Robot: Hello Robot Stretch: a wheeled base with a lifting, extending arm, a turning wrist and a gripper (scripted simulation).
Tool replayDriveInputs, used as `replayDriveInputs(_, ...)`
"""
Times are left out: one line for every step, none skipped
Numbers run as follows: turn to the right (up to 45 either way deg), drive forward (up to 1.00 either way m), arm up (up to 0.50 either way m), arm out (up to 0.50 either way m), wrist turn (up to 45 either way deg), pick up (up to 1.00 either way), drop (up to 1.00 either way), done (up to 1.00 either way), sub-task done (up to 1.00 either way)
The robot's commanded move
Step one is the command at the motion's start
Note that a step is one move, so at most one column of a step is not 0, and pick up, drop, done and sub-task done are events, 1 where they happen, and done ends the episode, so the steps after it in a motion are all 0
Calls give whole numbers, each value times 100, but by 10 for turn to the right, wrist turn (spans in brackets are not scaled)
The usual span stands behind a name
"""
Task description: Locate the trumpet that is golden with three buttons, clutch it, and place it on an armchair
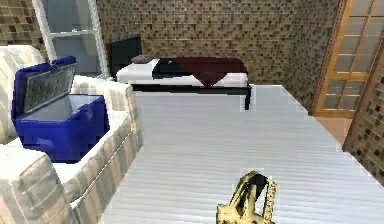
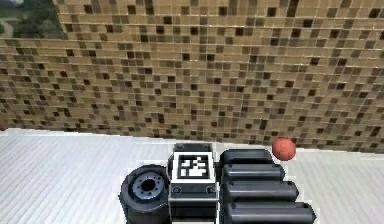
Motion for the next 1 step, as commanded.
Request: replayDriveInputs(0,100,0,0,0,0,0,0,0)
